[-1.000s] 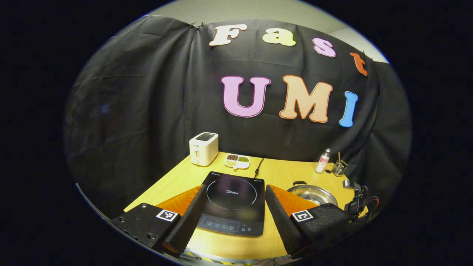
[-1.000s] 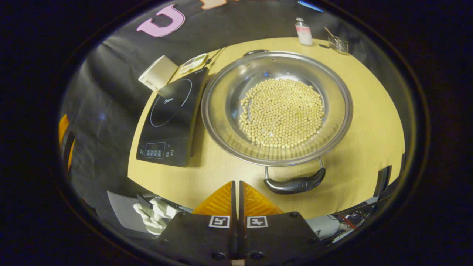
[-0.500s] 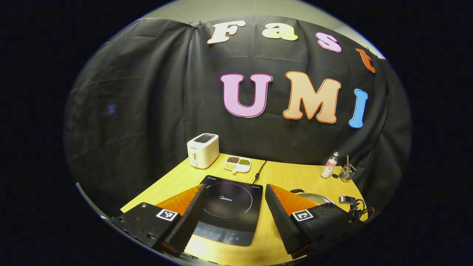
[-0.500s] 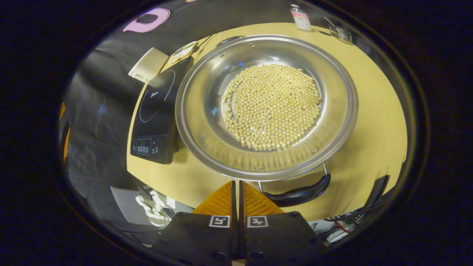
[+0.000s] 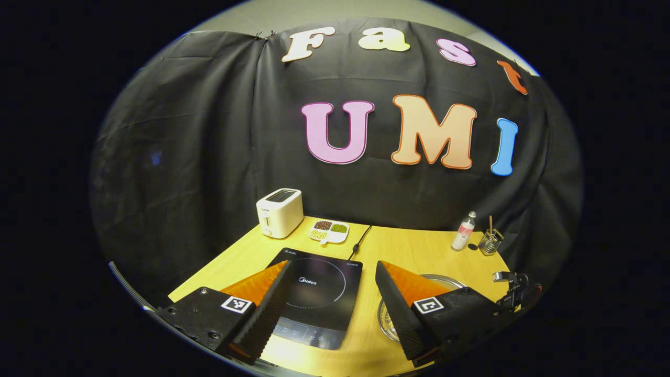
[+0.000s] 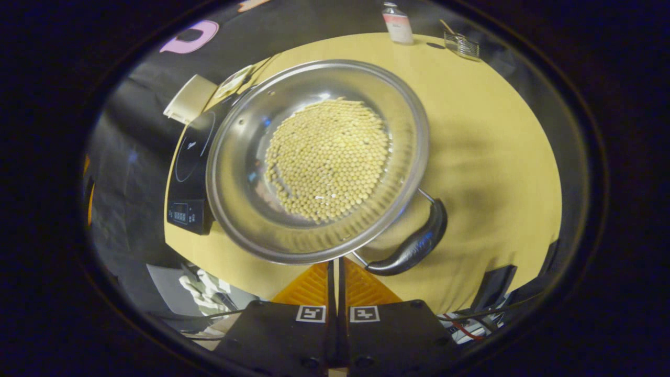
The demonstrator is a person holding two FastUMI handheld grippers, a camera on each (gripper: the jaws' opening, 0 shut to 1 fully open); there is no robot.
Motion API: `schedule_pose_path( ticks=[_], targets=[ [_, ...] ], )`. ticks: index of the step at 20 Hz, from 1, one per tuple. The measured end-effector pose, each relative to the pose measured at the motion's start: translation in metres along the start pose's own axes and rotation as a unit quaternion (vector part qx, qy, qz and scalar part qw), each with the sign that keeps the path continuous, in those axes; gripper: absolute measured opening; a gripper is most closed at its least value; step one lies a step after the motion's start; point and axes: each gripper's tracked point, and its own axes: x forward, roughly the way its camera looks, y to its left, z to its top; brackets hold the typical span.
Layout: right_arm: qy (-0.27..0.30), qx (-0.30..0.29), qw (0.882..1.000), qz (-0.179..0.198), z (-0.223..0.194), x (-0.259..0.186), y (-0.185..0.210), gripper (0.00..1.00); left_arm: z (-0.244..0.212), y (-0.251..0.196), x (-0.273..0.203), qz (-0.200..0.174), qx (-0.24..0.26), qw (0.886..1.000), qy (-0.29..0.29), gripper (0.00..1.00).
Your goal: First push the handle of the pot to place it horizontally, then grasp the pot with both hands and set it on the induction cooktop.
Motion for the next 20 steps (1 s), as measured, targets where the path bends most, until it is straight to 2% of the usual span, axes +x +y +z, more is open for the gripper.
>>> schedule_pose_path(
  ticks=[3, 5, 16, 17, 18, 20],
  targets=[
    [-0.005, 0.018, 1.000, -0.020, 0.014, -0.002, -0.031, 0.03, -0.004, -0.005, -0.001, 0.005, -0.002, 1.000, 0.004, 0.96],
    [-0.008, 0.039, 0.999, -0.014, 0.024, -0.003, -0.040, 0.03, -0.006, -0.008, -0.003, 0.010, -0.004, 1.000, 0.008, 0.96],
    [-0.031, 0.055, 0.998, -0.011, 0.072, -0.003, -0.071, 0.03, -0.030, -0.021, -0.004, 0.032, -0.009, 0.999, 0.034, 0.96],
    [-0.035, 0.055, 0.998, -0.010, 0.076, -0.004, -0.072, 0.03, -0.033, -0.023, -0.003, 0.031, -0.009, 0.999, 0.038, 0.93],
    [-0.037, 0.055, 0.998, -0.009, 0.079, -0.004, -0.074, 0.03, -0.038, -0.024, -0.003, 0.032, -0.009, 0.998, 0.044, 0.96],
    [-0.042, 0.053, 0.998, -0.008, 0.085, -0.004, -0.077, 0.03, -0.042, -0.027, -0.002, 0.031, -0.011, 0.998, 0.053, 0.96]
  ],
)
